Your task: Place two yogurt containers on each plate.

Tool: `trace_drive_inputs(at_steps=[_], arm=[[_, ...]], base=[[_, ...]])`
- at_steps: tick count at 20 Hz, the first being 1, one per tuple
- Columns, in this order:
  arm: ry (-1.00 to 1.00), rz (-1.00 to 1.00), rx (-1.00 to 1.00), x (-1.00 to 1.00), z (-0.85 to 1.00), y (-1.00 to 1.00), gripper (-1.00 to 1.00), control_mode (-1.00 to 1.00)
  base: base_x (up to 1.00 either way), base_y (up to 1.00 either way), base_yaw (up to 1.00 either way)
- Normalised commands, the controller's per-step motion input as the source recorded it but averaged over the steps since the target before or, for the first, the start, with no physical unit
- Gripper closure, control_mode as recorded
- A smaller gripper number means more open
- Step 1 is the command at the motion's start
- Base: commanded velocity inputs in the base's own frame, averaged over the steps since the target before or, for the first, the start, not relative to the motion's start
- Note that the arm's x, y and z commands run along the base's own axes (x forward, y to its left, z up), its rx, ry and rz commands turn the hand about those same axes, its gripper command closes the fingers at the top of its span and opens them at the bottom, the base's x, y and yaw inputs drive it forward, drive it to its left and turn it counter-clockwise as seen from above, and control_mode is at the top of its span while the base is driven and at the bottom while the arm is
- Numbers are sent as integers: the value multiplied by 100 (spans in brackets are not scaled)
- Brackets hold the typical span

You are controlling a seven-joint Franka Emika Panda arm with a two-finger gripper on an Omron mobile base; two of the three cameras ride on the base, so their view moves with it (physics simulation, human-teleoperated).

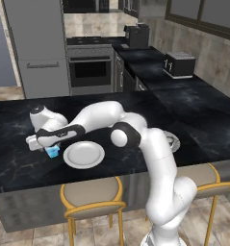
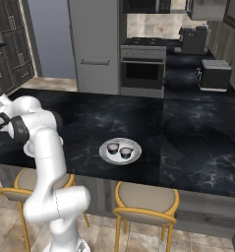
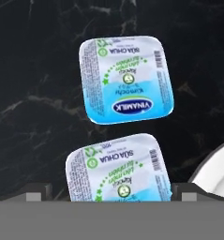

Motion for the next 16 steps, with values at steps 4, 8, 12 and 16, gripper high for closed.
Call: trace_drive_inputs(at_steps=[4,8,12,16], arm=[[0,0,0,2,-20,0,-100,-100],[0,1,0,5,-17,0,-100,-100],[0,2,0,10,-8,0,-100,-100],[0,3,0,6,-7,0,-100,-100]], base=[[0,0,0],[0,0,0],[0,0,0],[0,0,0]])
